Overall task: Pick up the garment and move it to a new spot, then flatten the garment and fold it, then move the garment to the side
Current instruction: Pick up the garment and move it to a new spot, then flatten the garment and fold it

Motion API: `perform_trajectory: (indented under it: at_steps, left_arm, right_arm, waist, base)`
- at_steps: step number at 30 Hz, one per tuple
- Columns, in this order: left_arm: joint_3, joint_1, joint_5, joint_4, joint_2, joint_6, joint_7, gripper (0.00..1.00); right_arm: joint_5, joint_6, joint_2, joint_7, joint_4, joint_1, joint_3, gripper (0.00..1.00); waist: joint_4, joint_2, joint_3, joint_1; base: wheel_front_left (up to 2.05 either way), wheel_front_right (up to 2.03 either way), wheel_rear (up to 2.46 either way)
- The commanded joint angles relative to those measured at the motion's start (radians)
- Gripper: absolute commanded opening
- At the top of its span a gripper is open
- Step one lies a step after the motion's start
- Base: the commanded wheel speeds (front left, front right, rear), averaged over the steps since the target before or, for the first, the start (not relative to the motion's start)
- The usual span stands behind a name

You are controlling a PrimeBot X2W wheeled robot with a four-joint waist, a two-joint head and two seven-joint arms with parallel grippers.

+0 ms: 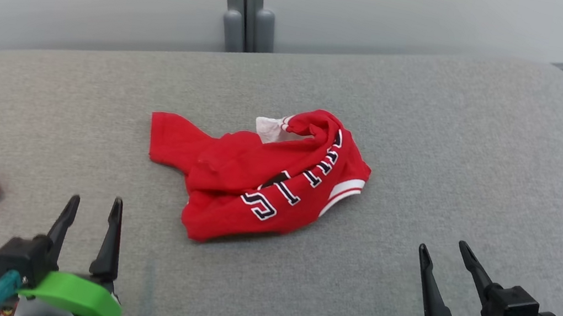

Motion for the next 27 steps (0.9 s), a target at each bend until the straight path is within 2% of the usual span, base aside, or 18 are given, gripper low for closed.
perform_trajectory:
  at_steps: [1, 6, 15, 22, 27]
  left_arm:
    - [0.014, 0.04, 0.022, -0.014, -0.015, -0.004, -0.001, 1.0]
    - [0.065, 0.131, 0.061, -0.036, -0.053, -0.004, 0.0, 1.0]
    - [0.052, 0.147, 0.077, -0.046, -0.075, -0.004, -0.001, 1.0]
    - [0.021, 0.093, 0.053, -0.045, -0.066, -0.004, -0.001, 1.0]
    - [-0.014, 0.059, 0.03, -0.04, -0.061, -0.004, 0.0, 1.0]
  right_arm:
    - [-0.001, -0.001, -0.004, 0.0, 0.003, 0.017, -0.006, 1.0]
    - [-0.006, -0.001, -0.004, 0.0, 0.017, 0.033, 0.002, 1.0]
    - [-0.009, -0.001, -0.003, 0.0, 0.02, 0.01, 0.021, 1.0]
    - [-0.058, -0.001, -0.003, 0.0, 0.04, -0.176, 0.11, 1.0]
    - [-0.097, -0.001, -0.003, 0.0, 0.145, -0.376, 0.15, 1.0]
  waist:
    - [0.04, 0.0, -0.039, 0.0001]
    - [0.051, 0.0, -0.046, 0.0001]
    - [0.078, 0.0, -0.025, 0.0001]
    - [0.12, 0.0, 0.036, 0.0001]
    - [0.161, 0.0, 0.078, 0.0001]
  base:
    - [0.0, 0.0, 0.0]
    - [0.0, 0.0, 0.0]
    - [0.0, 0.0, 0.0]
    - [0.0, 0.0, 0.0]
    - [0.0, 0.0, 0.0]
